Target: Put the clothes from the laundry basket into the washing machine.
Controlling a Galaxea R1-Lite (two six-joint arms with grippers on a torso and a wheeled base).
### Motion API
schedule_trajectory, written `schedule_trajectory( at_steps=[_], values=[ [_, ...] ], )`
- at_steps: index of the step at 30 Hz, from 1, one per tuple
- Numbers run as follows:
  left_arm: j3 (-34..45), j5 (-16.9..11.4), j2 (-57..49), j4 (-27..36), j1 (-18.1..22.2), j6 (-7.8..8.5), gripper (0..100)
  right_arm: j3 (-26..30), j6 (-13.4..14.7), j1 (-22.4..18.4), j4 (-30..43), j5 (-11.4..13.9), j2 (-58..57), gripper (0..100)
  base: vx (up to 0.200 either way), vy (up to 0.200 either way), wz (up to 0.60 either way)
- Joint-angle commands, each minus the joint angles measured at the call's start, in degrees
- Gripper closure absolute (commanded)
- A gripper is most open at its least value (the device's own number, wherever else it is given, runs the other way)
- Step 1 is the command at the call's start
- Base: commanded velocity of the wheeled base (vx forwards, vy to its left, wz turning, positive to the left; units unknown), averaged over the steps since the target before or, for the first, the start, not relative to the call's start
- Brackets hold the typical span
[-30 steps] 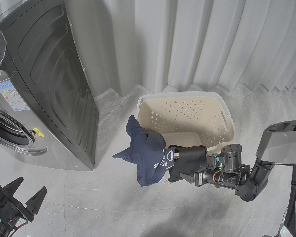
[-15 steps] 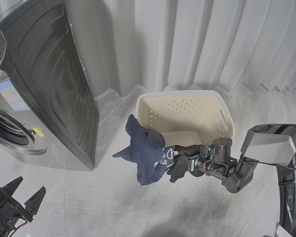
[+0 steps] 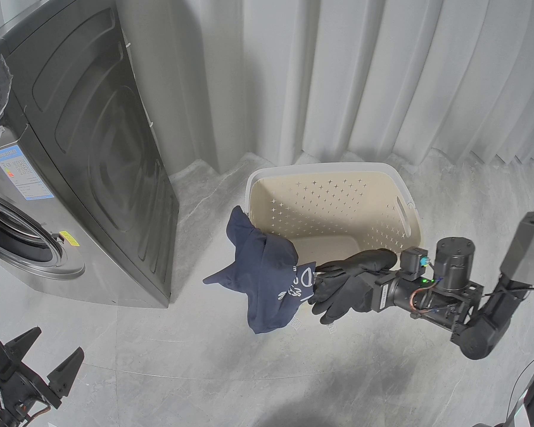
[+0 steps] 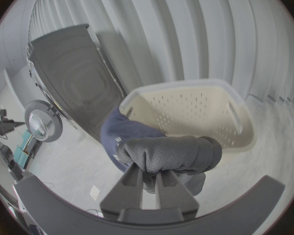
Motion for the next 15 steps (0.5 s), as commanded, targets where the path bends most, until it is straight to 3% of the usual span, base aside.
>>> schedule_trajectory(
  at_steps=[1, 2, 4, 7, 13, 14, 15],
  values=[
    [1.0, -3.0, -10.2, 9.5, 7.6, 6.59, 0, 9.7, 0.4, 4.4, -0.6, 0.3, -21.9, 100, 0.0, 0.0, 0.0],
    [1.0, -6.2, -16.2, 13.3, 11.5, 8.88, 0, 9.9, 0.6, 6.7, -0.4, -0.3, -25.2, 100, 0.0, 0.0, 0.0],
    [0.8, -12.2, -25.0, 18.5, 15.5, 8.79, 0, 10.3, 0.6, 8.9, -0.5, -0.5, -28.9, 100, -0.1, 0.0, 0.0],
    [0.3, -18.0, -30.4, 21.9, 17.8, 8.09, 0, 10.0, 0.5, 9.0, -0.2, -0.5, -31.8, 100, -0.2, 0.0, 0.0],
    [0.3, -14.4, -29.7, 21.3, 17.7, 6.95, 0, 11.8, 0.5, 9.2, 0.2, -0.5, -36.3, 100, -0.2, 0.0, 0.0],
    [0.4, -11.5, -29.7, 21.2, 17.8, 7.03, 0, 12.2, 0.5, 9.1, 0.2, -0.6, -37.0, 100, -0.2, 0.0, 0.0],
    [0.5, -6.8, -29.7, 21.2, 17.8, 7.56, 0, 12.7, 0.4, 8.9, 0.2, -0.7, -37.8, 100, -0.2, 0.0, 0.0]
  ],
)
